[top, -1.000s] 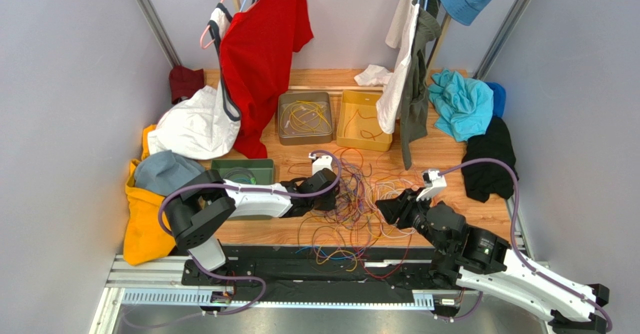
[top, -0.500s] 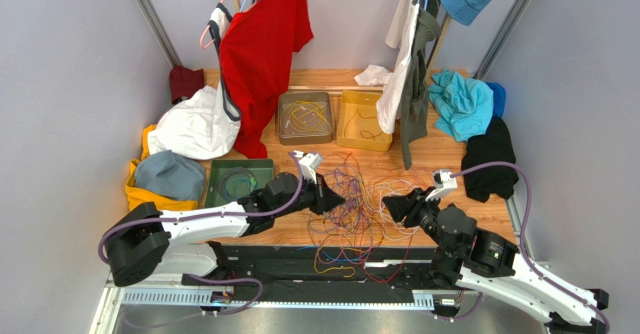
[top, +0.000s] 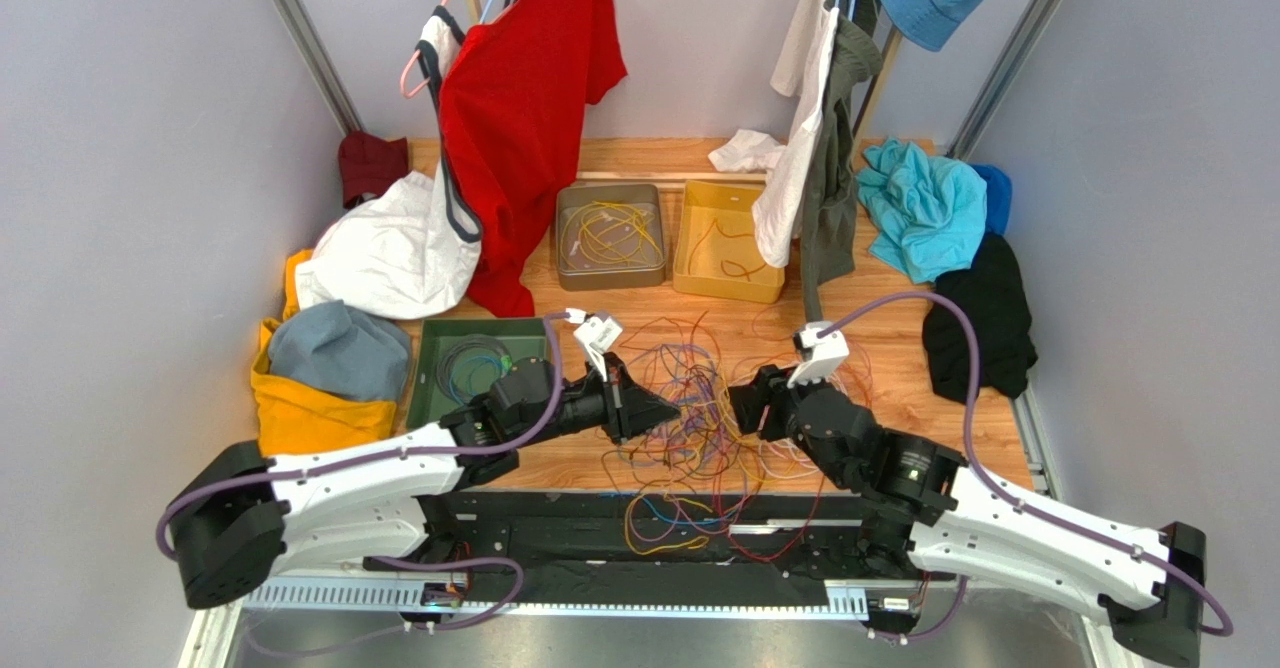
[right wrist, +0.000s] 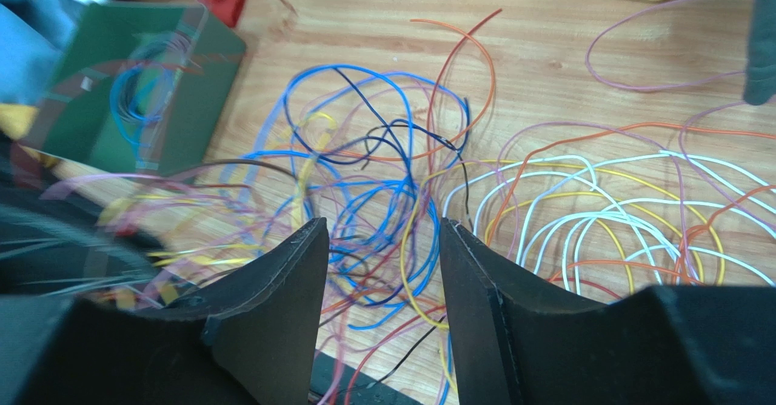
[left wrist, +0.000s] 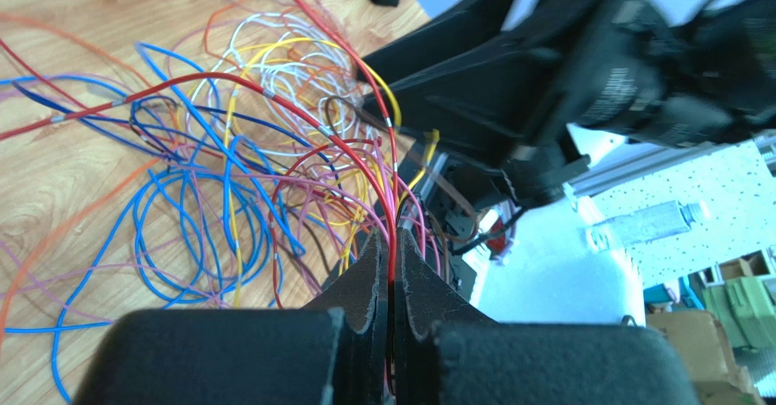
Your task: Untangle the cables
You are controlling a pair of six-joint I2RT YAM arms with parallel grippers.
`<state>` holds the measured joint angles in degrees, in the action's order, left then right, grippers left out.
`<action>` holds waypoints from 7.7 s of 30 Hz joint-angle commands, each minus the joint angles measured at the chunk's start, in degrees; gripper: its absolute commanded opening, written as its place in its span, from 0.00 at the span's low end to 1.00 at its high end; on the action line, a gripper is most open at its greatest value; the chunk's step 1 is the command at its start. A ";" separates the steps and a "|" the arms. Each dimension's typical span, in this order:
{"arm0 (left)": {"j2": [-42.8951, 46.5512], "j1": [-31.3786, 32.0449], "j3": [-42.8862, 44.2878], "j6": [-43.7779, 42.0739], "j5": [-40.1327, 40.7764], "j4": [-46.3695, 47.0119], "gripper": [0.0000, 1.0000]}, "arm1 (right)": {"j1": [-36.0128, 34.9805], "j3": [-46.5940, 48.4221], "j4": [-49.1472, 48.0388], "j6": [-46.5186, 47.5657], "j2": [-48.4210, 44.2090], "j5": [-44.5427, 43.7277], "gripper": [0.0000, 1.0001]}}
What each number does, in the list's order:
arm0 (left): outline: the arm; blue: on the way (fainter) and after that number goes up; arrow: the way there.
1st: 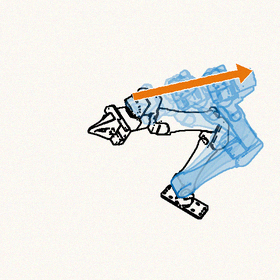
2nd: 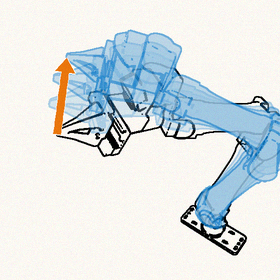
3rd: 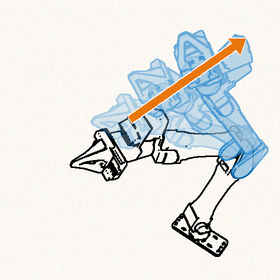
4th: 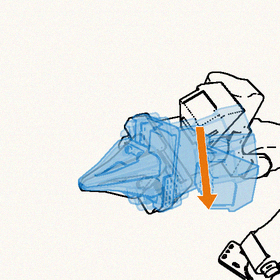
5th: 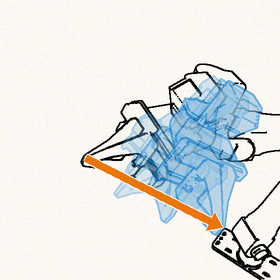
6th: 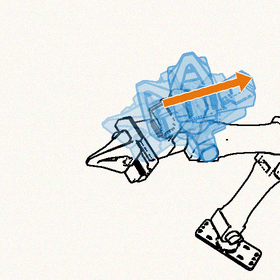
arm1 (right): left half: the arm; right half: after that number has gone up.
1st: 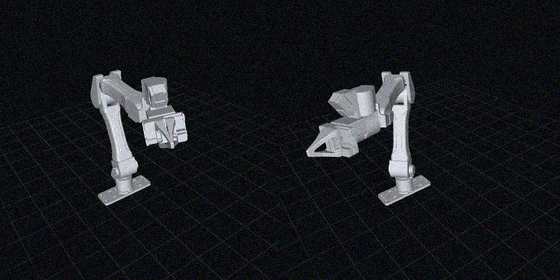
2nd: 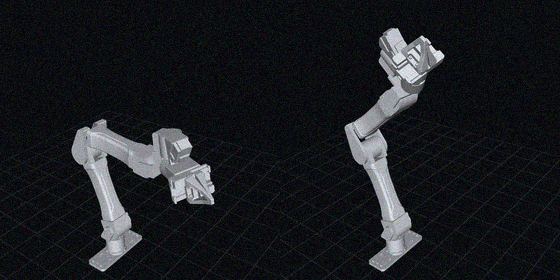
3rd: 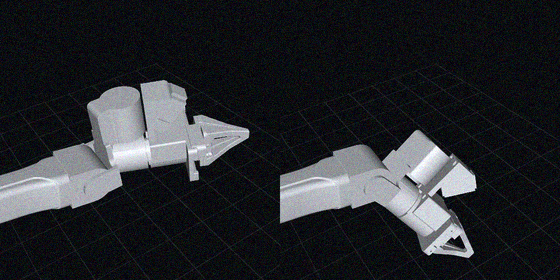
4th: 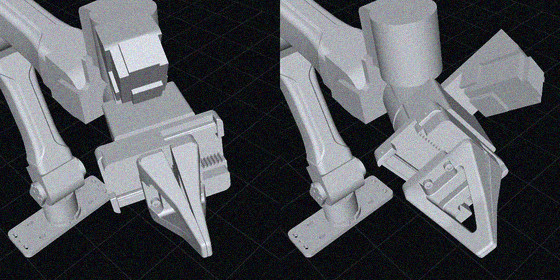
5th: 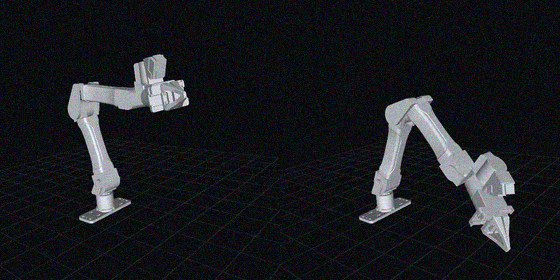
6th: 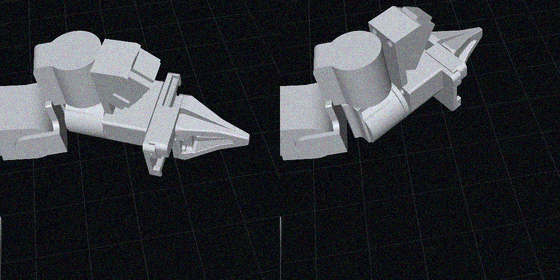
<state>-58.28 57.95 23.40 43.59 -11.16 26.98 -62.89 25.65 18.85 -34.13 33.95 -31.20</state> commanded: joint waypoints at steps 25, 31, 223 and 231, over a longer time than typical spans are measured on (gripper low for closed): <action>10.82 -0.30 -1.60 -3.78 1.05 -6.86 0.00 | 0.58 2.92 -13.22 -1.55 5.75 12.38 0.52; 12.14 -0.30 -1.78 -3.78 0.87 -7.56 0.00 | 0.67 3.09 -14.28 -2.70 11.57 13.36 0.51; 23.13 -15.68 12.02 -3.52 21.00 -53.44 0.99 | 27.92 74.05 -14.81 19.54 79.55 25.33 0.74; 20.84 -15.68 12.46 -2.11 19.16 -50.89 0.99 | 26.77 54.88 -18.32 18.66 58.63 22.33 0.76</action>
<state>-36.36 42.24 35.14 40.23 9.13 -27.09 -35.29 86.15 5.67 -15.00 102.41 -5.52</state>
